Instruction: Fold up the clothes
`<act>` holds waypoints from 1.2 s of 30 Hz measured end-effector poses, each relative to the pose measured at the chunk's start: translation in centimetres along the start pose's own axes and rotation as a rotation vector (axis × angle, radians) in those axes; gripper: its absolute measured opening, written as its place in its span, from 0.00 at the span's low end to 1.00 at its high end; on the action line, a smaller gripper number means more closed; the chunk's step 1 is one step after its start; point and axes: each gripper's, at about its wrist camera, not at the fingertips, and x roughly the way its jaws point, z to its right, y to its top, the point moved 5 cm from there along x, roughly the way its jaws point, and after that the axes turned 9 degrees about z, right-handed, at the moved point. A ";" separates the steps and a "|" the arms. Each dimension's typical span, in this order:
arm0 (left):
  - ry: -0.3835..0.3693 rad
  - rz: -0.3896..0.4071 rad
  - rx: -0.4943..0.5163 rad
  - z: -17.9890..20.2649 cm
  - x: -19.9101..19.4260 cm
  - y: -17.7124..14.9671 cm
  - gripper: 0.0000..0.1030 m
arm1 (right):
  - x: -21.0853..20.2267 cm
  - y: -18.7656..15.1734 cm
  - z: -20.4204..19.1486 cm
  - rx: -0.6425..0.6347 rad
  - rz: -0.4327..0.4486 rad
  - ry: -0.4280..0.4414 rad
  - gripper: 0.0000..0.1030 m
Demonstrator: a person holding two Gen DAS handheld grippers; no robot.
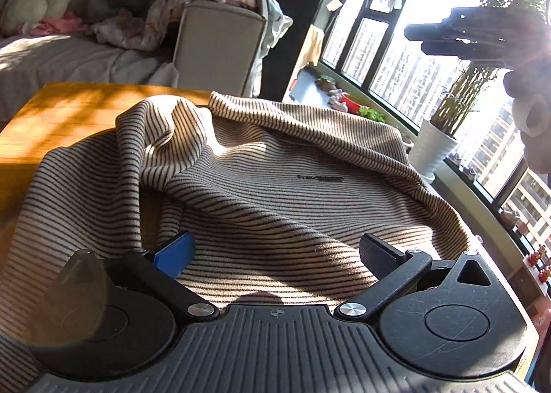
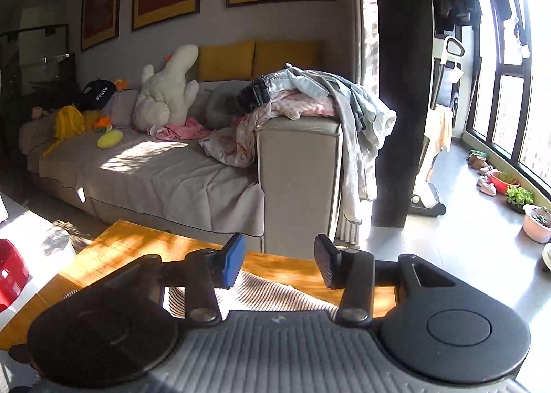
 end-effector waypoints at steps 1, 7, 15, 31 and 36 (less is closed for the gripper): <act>0.001 0.000 0.001 0.0 0.0 0.0 1.00 | 0.4 -0.8 0.3 0.003 -0.020 -0.003 0.34; -0.007 -0.019 0.001 0.1 0.5 1.2 1.00 | 3.0 -6.1 1.4 0.021 -0.116 -0.037 0.34; -0.033 0.010 -0.154 -0.9 4.9 8.7 0.95 | 1.2 -12.8 -1.8 -0.459 -0.088 -0.060 0.34; 0.100 -0.094 -0.308 -4.1 14.3 11.6 0.10 | 2.9 -14.8 -2.9 -0.712 -0.081 -0.036 0.09; 0.023 -0.042 -0.252 -1.8 9.3 12.6 0.10 | -0.1 -12.8 -2.2 -0.708 -0.016 -0.047 0.08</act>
